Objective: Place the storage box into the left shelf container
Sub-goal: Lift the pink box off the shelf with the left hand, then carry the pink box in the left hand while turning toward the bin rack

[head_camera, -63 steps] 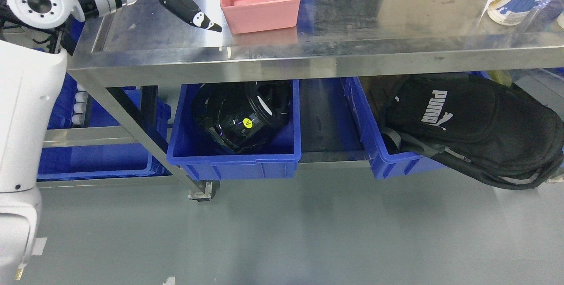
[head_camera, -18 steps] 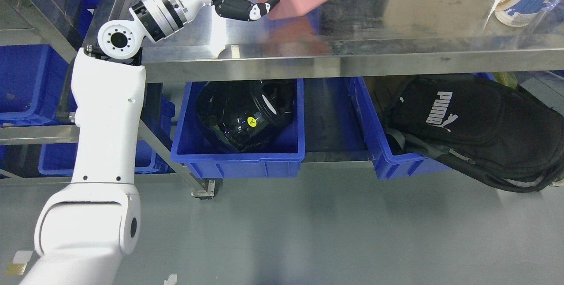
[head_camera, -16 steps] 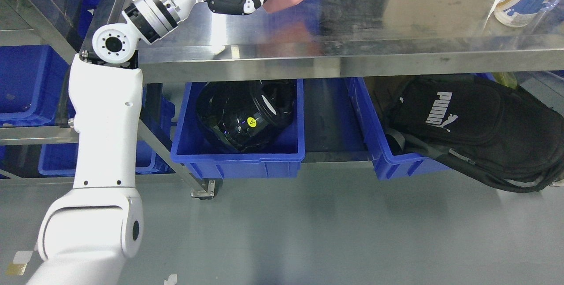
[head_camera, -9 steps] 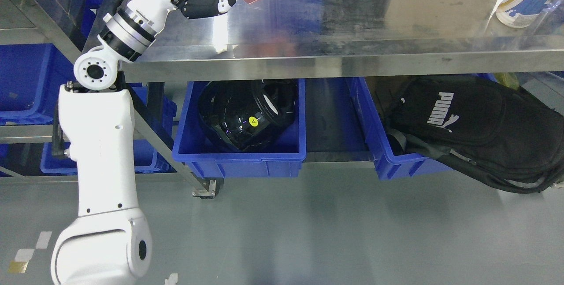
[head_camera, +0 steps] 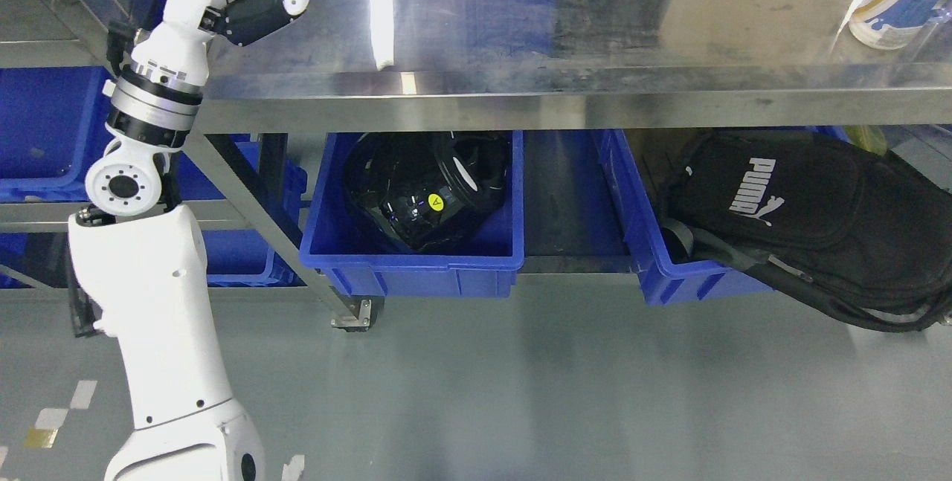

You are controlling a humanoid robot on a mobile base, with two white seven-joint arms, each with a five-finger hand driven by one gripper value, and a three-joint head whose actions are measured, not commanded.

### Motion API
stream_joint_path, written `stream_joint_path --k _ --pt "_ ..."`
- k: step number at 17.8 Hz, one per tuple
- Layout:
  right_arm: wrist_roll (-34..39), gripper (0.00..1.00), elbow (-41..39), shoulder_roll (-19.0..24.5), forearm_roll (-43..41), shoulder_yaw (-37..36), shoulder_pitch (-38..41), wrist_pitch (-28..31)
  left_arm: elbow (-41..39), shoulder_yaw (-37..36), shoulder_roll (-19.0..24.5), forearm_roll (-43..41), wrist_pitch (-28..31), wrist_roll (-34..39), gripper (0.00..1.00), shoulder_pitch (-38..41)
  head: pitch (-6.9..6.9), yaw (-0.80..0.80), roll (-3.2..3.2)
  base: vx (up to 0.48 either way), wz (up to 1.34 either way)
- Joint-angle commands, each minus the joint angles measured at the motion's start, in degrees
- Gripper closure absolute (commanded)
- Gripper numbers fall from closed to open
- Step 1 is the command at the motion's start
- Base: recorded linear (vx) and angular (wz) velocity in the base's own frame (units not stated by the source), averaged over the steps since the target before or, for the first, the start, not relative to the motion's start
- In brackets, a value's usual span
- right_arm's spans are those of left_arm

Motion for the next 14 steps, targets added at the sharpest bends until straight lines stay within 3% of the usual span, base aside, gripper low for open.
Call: stream_joint_path --k 1,8,14 --pt "0.0 0.0 -1.0 -1.0 -0.1 -0.2 -0.4 0.0 -7.9 0.3 0.5 2.9 -0.1 5.4 0.97 4.7 0.0 0.0 0.0 -0.03 0.15" --pt "0.0 0.0 -1.0 -1.0 -0.1 -0.2 -0.4 0.0 -12.0 -13.6 0.5 9.1 -2.4 7.9 0.97 11.5 0.01 0.0 0.0 -0.057 0.41" --pt "0.0 0.0 -1.0 -1.0 -0.1 -0.2 -0.4 0.0 -12.7 -14.9 0.5 10.1 -2.8 7.9 0.98 14.5 0.03 0.0 0.0 -0.064 0.66"
